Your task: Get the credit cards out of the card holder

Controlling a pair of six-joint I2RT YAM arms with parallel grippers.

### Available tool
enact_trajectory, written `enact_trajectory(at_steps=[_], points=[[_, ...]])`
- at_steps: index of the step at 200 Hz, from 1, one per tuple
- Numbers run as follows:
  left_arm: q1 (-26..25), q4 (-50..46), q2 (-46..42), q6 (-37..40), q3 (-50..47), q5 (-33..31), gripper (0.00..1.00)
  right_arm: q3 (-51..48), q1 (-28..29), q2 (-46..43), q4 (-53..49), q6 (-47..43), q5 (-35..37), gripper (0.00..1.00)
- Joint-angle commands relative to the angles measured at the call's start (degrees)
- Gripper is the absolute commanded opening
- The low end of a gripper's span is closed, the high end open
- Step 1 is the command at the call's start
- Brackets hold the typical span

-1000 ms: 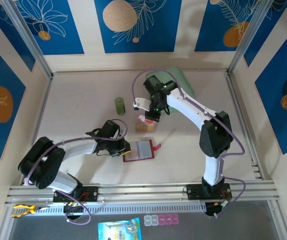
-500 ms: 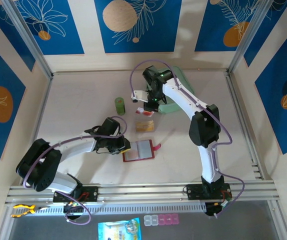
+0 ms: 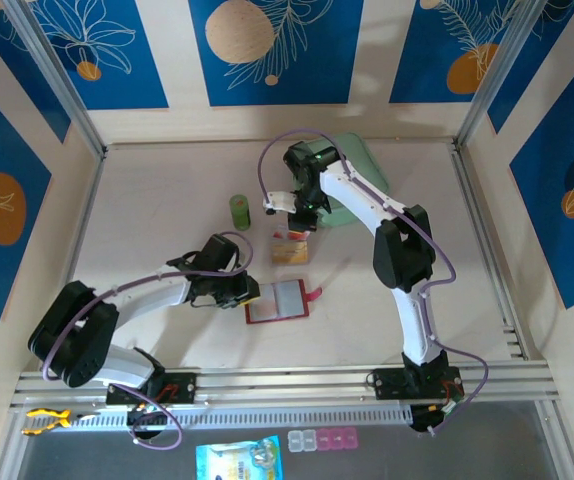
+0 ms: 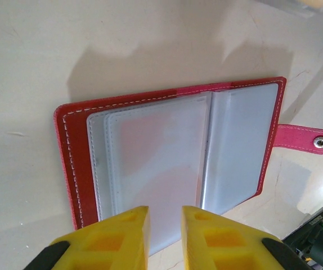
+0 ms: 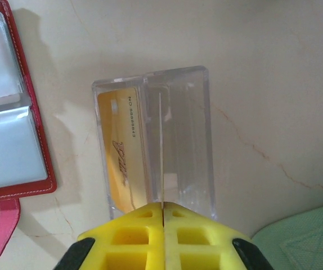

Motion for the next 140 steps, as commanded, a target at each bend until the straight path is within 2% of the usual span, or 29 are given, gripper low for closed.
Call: enact_trajectory(at_steps=[1, 23, 66, 140], points=[[0.3, -1.1, -0.5, 0.6, 0.2, -0.4, 0.21, 0.0, -0.1, 0.7, 0.0, -0.4, -1.4, 0.15], [0.5, -1.4, -0.7, 0.9, 0.3, -0.7, 0.22, 0.0, -0.1, -1.0, 2.4, 0.3, -2.2, 0.22], [1.0, -1.1, 0.6, 1.3, 1.0, -0.1, 0.22, -1.6, 0.5, -4.6, 6.1, 5.6, -3.1, 0.22], [1.6, -0.7, 3.9, 3.2, 3.5, 0.5, 0.21, -21.1, 4.4, -18.6, 22.1, 24.6, -7.1, 0.21]])
